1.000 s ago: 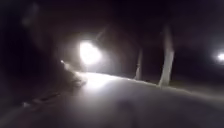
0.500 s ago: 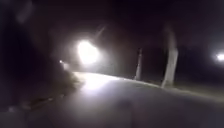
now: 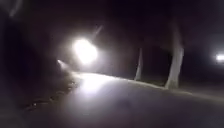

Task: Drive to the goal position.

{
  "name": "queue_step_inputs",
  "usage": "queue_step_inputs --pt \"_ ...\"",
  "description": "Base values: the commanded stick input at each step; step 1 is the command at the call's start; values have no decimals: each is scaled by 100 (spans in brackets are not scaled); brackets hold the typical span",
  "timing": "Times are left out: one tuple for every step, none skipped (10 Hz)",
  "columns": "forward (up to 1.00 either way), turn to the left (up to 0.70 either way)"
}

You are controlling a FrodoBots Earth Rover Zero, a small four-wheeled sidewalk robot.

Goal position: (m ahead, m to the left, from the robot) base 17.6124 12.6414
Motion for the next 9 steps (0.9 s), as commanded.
queue_step_inputs --pt "100 15" --pt "100 11" --pt "100 6" --pt "100 5" --pt "100 5" --pt "100 5" --pt "100 5" --pt "100 18" --pt "100 21"
